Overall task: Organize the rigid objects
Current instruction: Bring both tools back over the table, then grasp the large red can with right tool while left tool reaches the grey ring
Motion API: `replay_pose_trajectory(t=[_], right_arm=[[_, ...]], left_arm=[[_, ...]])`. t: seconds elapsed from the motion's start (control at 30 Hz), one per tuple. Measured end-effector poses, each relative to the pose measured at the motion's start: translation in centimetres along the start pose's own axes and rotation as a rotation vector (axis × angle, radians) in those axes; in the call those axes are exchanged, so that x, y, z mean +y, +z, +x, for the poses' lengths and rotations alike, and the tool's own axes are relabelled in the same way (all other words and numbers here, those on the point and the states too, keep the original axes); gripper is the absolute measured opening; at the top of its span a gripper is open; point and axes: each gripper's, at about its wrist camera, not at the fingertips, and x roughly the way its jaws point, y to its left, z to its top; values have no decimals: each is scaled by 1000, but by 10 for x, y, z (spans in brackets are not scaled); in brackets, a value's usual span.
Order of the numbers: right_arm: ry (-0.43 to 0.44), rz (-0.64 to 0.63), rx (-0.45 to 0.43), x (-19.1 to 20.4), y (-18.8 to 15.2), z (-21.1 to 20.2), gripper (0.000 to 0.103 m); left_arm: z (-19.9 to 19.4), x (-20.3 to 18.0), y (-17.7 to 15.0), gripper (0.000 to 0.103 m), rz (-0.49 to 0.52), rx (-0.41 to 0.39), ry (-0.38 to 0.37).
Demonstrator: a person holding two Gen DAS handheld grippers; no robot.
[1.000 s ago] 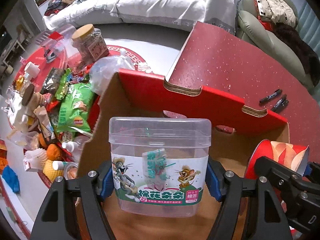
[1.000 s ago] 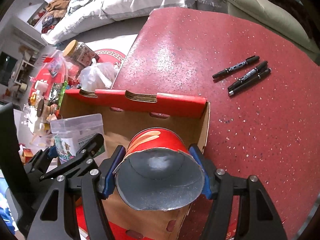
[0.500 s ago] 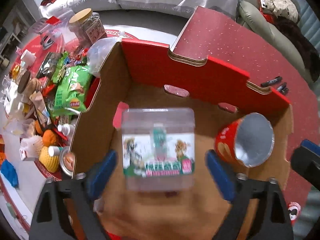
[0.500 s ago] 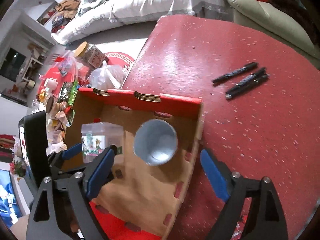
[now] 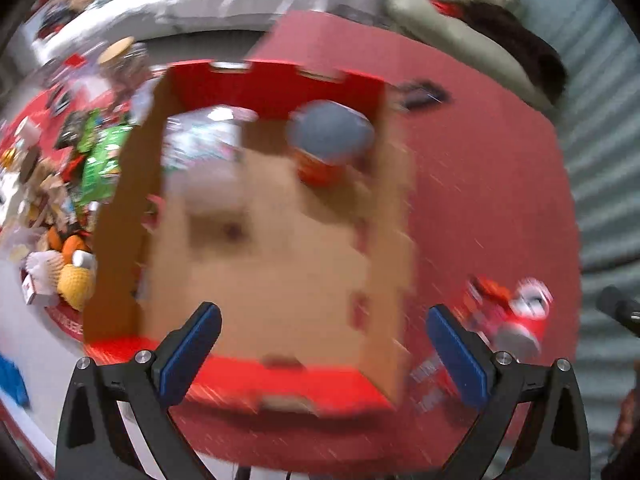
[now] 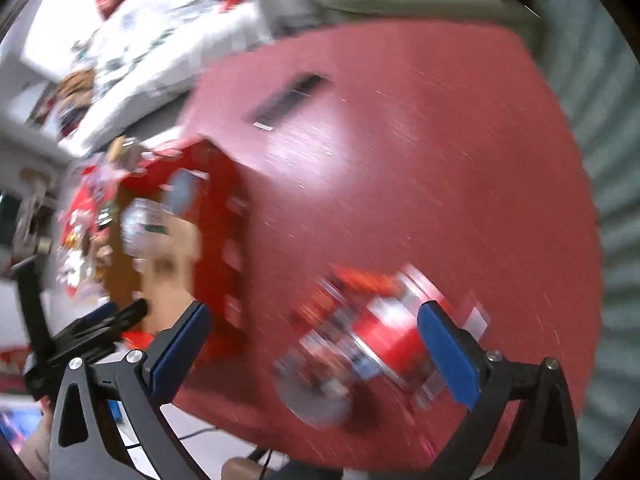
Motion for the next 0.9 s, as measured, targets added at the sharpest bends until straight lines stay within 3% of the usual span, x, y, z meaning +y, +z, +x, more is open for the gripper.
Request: replay_pose_trajectory(t=[0.17, 0.27, 0.4, 0.6, 0.73, 0.9], right_arm=[[-63, 197, 136, -75, -54, 16, 103], [-58, 275, 187, -100, -75, 24, 103], [67, 380, 188, -119, -76, 26, 103], [295, 644, 162, -134, -59, 39, 103], [380, 705, 192, -126, -36, 53, 103], [412, 731, 272, -108, -22, 81, 103]], left_arm=[[7, -77, -28, 103, 175, 69, -58], [19, -117, -41, 103, 273, 101, -28], [31, -144, -47, 103, 298, 111, 9], [37, -162, -55, 103, 324, 25, 71], [45, -165, -70, 103, 370, 10, 97], [59, -174, -85, 103, 419, 11, 122]])
